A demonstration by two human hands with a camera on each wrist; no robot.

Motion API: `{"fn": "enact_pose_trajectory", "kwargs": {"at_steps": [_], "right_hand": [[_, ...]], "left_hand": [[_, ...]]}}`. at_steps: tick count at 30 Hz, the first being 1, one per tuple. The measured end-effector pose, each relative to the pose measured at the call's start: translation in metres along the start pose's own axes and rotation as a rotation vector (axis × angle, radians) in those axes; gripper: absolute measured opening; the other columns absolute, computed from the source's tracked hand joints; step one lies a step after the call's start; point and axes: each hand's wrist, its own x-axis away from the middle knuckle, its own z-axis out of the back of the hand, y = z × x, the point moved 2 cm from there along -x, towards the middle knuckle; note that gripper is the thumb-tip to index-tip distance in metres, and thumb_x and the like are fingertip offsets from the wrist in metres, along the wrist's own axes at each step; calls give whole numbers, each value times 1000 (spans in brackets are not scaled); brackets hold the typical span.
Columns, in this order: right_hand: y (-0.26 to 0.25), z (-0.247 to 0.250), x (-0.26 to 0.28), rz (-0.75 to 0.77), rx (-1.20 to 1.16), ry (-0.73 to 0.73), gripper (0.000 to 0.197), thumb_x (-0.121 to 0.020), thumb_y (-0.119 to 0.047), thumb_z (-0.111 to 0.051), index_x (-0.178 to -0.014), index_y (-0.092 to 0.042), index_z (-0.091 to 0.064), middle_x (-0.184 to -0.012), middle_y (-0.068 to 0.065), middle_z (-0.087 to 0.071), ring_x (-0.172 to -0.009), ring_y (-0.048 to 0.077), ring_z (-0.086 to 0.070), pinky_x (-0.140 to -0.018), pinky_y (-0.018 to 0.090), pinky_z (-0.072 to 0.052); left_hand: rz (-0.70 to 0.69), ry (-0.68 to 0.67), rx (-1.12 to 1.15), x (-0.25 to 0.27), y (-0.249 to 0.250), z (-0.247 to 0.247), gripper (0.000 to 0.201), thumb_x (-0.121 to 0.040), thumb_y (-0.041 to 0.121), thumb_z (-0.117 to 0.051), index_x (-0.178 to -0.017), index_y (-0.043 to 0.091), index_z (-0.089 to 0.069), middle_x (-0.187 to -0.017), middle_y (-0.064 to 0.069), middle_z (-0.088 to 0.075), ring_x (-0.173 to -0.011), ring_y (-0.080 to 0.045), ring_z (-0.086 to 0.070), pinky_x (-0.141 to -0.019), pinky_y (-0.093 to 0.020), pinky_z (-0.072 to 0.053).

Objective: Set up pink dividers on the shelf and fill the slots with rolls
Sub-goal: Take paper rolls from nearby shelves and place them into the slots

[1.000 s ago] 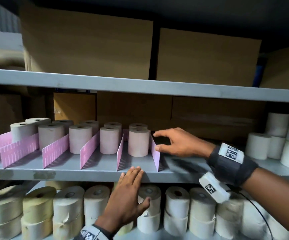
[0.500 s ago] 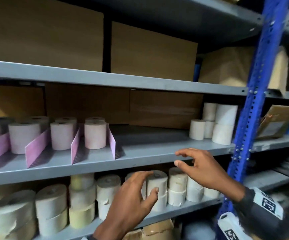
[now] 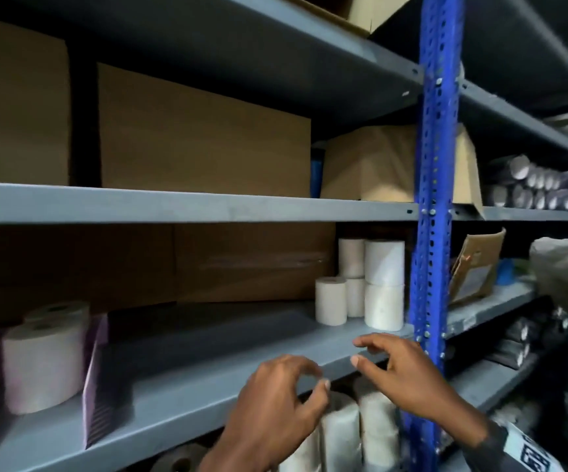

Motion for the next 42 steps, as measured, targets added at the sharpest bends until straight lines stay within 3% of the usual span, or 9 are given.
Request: {"fn": "enact_pose_trajectory", "kwargs": {"at_steps": [6, 9, 14, 21, 28, 34, 36, 40, 42], "right_hand": [[45, -4, -80, -22, 28, -6, 39, -83, -50, -70, -119, -35, -67, -101, -20, -63, -71, -17, -51, -67, 2, -35], [60, -6, -122, 0, 85, -40, 45, -85, -52, -67, -124, -31, -64, -117, -12, -67, -92, -7, -59, -77, 11, -41], [68, -12, -190, 41, 193, -121, 52, -85, -51, -63, -129, -23, -62, -128, -1, -65, -117, 14, -59, -88, 21, -43], [82, -46, -239, 16, 290, -260, 53, -94, -49, -57, -140, -23, -50, -145, 2, -47, -132, 21, -48, -108, 27, -38], [85, -57, -244, 66, 376, -353, 59, -98, -52, -48, -150, -26, -38, -156, 4, -29, -138, 30, -39, -114, 33, -33], [72, -30, -212, 229, 193, -249, 54, -94, -47, -56, -143, -22, -51, -156, -11, -31, -138, 16, -42, -113, 36, -37], [61, -14, -198, 293, 128, -208, 49, -95, -41, -60, -137, -17, -57, -152, -6, -39, -137, 13, -43, -113, 34, -37], [32, 20, -170, 339, -1, -168, 36, -94, -28, -66, -127, -13, -65, -144, -2, -47, -133, 10, -46, -111, 34, -38], [16, 33, -154, 319, -120, -163, 32, -93, -25, -67, -123, -15, -67, -141, -6, -47, -128, 4, -48, -108, 29, -42]], "left_hand": [[82, -225, -69, -109, -24, -22, 43, -86, 62, -60, -112, 29, -71, -110, 15, -70, -105, -7, -64, -85, -25, -51], [114, -396, -56, -164, -34, -25, 30, -91, 54, -67, -95, 24, -71, -88, 10, -69, -84, -8, -66, -67, -21, -47], [261, -761, -79, -236, -54, -35, 31, -92, 54, -68, -97, 23, -69, -79, 3, -60, -75, -15, -55, -68, -28, -47], [413, -660, 168, -285, -101, -79, 57, -92, 46, -73, -139, 22, -53, -133, -2, -65, -116, -20, -64, -94, -39, -52], [369, -729, 279, -298, -115, -114, 52, -92, 28, -77, -140, 21, -58, -138, -3, -65, -108, -14, -63, -87, -25, -53], [170, -767, 434, -282, -96, -105, 55, -90, 5, -75, -140, 17, -56, -136, 6, -64, -130, -10, -55, -118, -34, -40], [110, -751, 468, -270, -83, -94, 53, -89, 5, -76, -135, 21, -57, -126, 10, -68, -126, -11, -59, -118, -39, -41], [73, -646, 455, -240, -57, -67, 64, -87, 23, -81, -144, 28, -52, -138, 4, -64, -132, -19, -57, -111, -53, -46], [87, -613, 441, -221, -46, -51, 59, -83, 33, -82, -137, 32, -58, -129, 8, -69, -121, -12, -62, -103, -43, -52]]}}
